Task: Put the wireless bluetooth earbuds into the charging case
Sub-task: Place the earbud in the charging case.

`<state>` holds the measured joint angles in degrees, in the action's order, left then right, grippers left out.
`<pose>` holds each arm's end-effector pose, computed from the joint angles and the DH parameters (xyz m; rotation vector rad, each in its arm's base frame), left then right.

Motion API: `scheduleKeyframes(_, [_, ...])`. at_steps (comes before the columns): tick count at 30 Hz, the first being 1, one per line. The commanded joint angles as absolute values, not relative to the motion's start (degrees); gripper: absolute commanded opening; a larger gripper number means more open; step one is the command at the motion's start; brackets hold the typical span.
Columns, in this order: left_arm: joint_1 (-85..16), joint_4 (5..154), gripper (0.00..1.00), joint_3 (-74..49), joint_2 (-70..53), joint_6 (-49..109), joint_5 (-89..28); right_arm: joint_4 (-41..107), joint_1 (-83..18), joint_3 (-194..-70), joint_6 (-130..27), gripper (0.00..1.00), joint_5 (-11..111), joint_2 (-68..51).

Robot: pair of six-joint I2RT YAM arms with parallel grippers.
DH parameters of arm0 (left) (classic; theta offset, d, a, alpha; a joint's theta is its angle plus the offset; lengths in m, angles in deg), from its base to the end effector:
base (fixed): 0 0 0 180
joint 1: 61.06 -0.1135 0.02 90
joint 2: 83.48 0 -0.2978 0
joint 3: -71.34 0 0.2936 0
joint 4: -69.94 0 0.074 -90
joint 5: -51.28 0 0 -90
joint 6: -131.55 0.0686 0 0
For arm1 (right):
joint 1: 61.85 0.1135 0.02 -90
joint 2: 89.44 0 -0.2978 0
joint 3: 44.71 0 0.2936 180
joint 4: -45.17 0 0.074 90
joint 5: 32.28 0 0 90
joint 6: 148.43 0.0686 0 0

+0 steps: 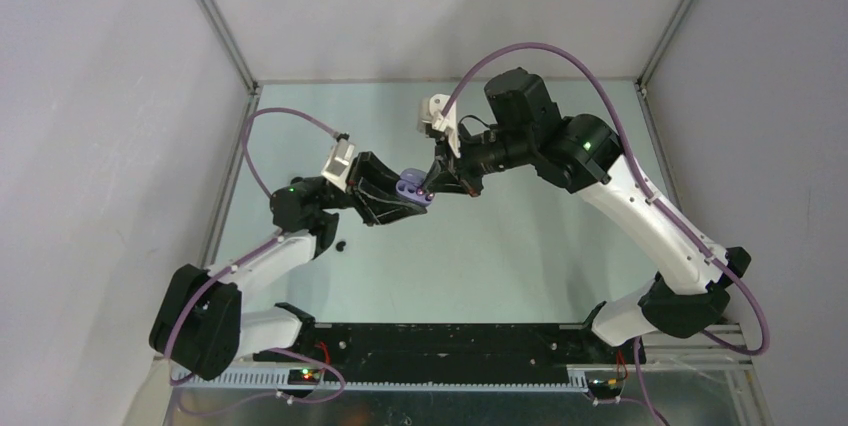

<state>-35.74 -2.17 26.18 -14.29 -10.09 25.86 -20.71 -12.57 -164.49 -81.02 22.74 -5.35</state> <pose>0.2008 -0.1636 0.3493 1.0087 0.9872 -1.5503 0.1922 0.2836 0.5155 -1.5326 1.4693 0.9178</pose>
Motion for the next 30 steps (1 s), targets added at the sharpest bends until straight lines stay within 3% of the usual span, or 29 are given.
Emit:
scheduleKeyframes(1, [-36.07,-6.07,0.0,25.42,-16.19,-11.19,24.81,-19.68,-12.69,-164.57,-81.29,0.0,21.26,-6.87])
scheduleKeyframes(24, [-37.26,-6.18,0.0,24.59,-17.78,-13.02,25.13,-21.37,-10.67,-166.35,-81.78,0.04,21.88,-3.09])
scheduleKeyframes(30, [-37.38,-6.18,0.0,24.78,-17.86,-12.86,25.11,-23.65,-10.48,-170.45,-81.35,0.2,21.94,-2.93])
